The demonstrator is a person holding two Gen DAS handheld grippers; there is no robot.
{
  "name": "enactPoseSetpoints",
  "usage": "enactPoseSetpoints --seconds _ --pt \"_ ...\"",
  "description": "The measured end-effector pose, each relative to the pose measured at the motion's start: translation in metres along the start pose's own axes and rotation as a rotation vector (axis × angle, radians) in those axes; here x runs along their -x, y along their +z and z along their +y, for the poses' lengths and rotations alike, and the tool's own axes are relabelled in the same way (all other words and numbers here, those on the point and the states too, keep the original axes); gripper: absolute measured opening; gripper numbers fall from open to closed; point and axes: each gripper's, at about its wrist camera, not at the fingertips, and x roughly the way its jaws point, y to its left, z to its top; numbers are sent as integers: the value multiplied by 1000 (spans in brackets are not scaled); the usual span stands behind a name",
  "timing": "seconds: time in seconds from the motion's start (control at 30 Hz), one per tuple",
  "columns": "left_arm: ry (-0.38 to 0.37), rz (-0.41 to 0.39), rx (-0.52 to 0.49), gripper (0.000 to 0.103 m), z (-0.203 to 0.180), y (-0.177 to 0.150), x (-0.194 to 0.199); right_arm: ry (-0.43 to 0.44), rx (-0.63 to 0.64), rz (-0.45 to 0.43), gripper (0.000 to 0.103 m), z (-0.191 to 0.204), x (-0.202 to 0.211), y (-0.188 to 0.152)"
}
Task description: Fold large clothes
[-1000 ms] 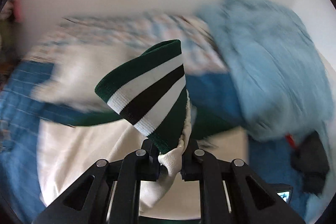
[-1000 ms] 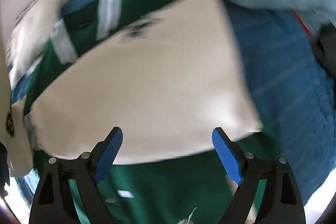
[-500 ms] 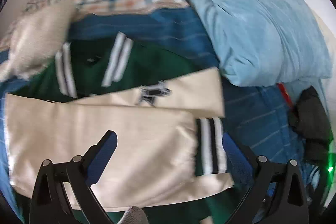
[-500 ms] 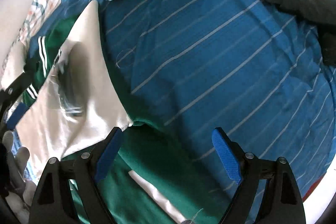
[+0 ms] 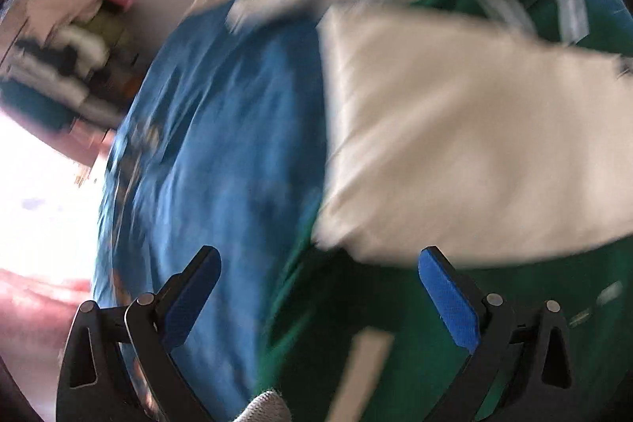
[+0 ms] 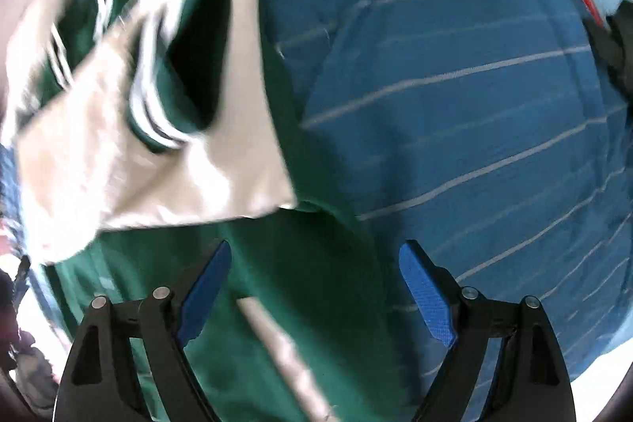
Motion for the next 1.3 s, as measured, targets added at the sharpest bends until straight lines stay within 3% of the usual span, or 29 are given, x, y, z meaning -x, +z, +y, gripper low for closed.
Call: enactPoseSetpoints --seconds 0.13,0.17,0.2,0.23,0.27,0.3,0.43,0.5,0.57,0.67,0.7,0.73,0.8,0.97,1.03,1.07,1.17,1.23,1.3 --pt "42 80 102 102 17 -16 -29 50 -30 -7 78 -15 -13 10" --pt "38 88 122 102 15 -16 -35 86 -38 23 49 -16 -25 13" --pt "33 91 129 102 11 -15 -39 106 -73 44 27 -21 -31 14" --pt "33 94 128 102 5 -14 -44 116 -109 37 24 -24 -30 15" --pt "43 100 115 102 -2 -12 -49 127 -137 25 13 -28 -25 17" --pt "53 108 98 102 -10 -10 -55 130 -168 -4 8 -34 -15 17" --pt "56 94 82 103 -11 2 -65 122 -221 -87 7 -56 8 13" --pt "48 87 66 103 -11 5 -65 119 -196 -17 7 -59 -10 14" --pt "39 92 55 103 -9 5 -63 215 -235 54 8 -60 -20 22" --pt "27 97 40 103 -5 4 -61 359 -280 58 18 -85 -6 26" --pt "19 94 41 103 -4 3 -60 351 -279 60 30 -89 -1 25" --pt "18 93 43 103 -3 2 -58 322 -272 54 34 -93 3 22" --pt "11 101 49 103 -1 -1 -59 262 -259 42 37 -98 7 16" --pt "11 112 70 103 -1 -6 -61 317 -244 81 42 -94 -12 16" --pt "17 111 67 103 -3 -6 -62 258 -206 97 35 -83 -23 19" --pt "19 110 64 103 -3 -6 -62 213 -209 62 18 -79 -22 19" --pt "22 109 59 103 -1 -6 -61 121 -280 -1 18 -80 -12 19" --pt "26 107 53 103 2 -8 -58 84 -253 22 17 -72 -11 18" --pt "17 110 55 103 9 -16 -47 28 -236 42 27 -55 6 15"
